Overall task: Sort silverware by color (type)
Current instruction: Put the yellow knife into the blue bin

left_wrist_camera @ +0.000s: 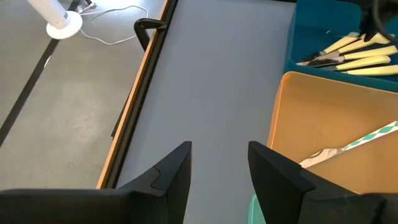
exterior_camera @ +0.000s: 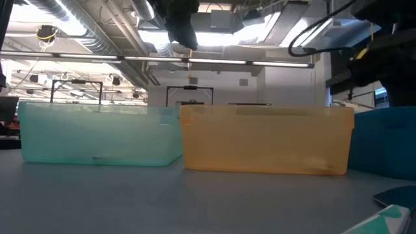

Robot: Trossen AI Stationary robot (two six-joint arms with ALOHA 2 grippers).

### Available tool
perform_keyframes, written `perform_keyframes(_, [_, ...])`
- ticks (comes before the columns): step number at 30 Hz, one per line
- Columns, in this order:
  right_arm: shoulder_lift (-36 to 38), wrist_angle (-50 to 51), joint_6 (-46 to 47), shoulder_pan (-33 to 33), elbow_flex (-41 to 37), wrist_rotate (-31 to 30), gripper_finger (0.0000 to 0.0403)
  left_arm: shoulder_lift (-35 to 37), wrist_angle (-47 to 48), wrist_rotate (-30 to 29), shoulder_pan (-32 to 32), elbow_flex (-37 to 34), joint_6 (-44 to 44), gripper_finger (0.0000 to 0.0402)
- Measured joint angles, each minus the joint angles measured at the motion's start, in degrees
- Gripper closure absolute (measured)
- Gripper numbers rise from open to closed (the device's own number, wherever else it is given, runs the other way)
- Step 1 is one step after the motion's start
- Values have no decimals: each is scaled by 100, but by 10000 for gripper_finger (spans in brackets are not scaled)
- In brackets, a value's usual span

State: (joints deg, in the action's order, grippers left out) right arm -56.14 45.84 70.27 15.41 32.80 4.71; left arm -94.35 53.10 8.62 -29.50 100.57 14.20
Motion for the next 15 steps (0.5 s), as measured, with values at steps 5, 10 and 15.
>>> perform_keyframes(5, [0, 3, 5, -5, -189, 44, 398, 0, 0, 0, 0, 0, -2, 250])
perform_keyframes(10, [-66, -9, 1, -5, -294, 89, 398, 0, -2, -1, 0, 0, -2, 250])
perform_keyframes(15, [-139, -234, 2, -5, -444, 89, 398, 0, -5, -2, 0, 0, -4, 250])
